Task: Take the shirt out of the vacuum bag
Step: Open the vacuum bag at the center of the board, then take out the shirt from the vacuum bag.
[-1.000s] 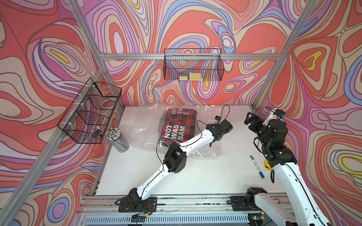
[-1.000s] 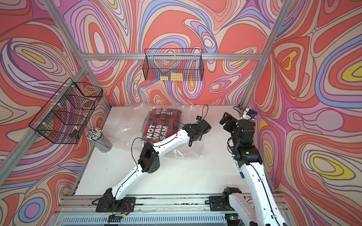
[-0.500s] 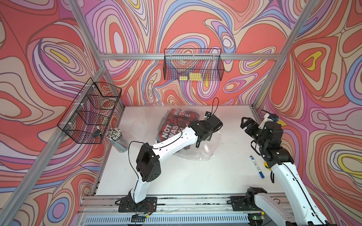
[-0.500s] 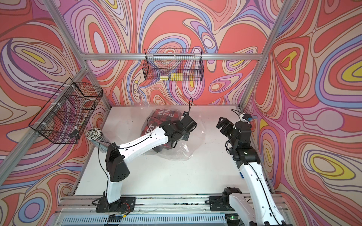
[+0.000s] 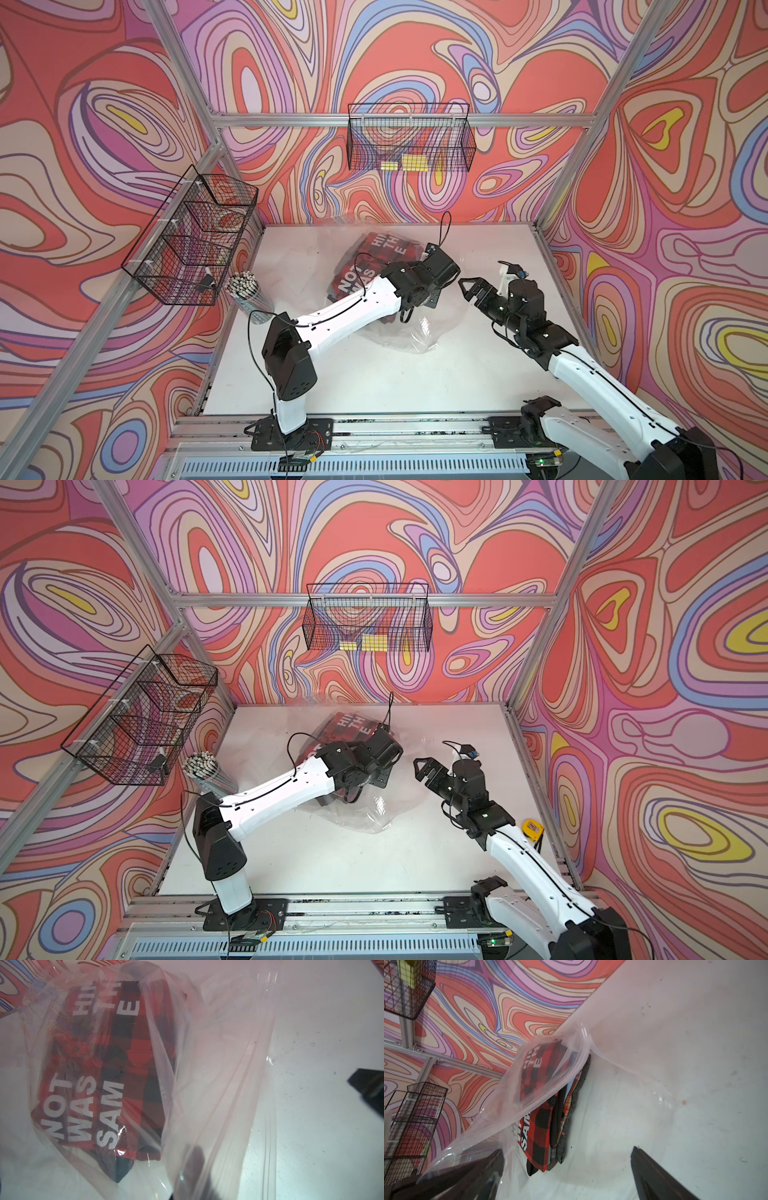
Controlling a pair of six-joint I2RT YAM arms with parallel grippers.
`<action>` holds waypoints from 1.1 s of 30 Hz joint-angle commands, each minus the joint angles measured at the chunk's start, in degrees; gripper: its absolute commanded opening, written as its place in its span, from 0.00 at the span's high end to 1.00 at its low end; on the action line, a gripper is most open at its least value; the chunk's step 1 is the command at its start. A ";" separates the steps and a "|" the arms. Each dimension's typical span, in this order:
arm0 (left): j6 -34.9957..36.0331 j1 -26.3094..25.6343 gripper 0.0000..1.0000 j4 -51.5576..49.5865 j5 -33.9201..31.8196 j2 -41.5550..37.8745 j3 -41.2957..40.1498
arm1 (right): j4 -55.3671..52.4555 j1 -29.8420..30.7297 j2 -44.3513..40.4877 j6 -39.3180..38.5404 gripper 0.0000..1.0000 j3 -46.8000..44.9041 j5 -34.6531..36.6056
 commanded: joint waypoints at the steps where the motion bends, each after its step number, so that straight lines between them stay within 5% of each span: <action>1: -0.50 -1.03 1.00 -1.82 1.84 -4.00 -0.20 | 10.35 4.45 3.66 3.90 0.02 -2.03 4.41; 21: -2.61 -1.68 1.00 -0.19 5.34 -10.14 -5.18 | 45.55 13.37 36.31 9.01 0.03 3.08 5.80; 33: -2.89 -1.77 1.00 0.53 6.27 -11.76 -7.21 | 47.25 13.91 44.54 10.94 0.07 9.71 5.45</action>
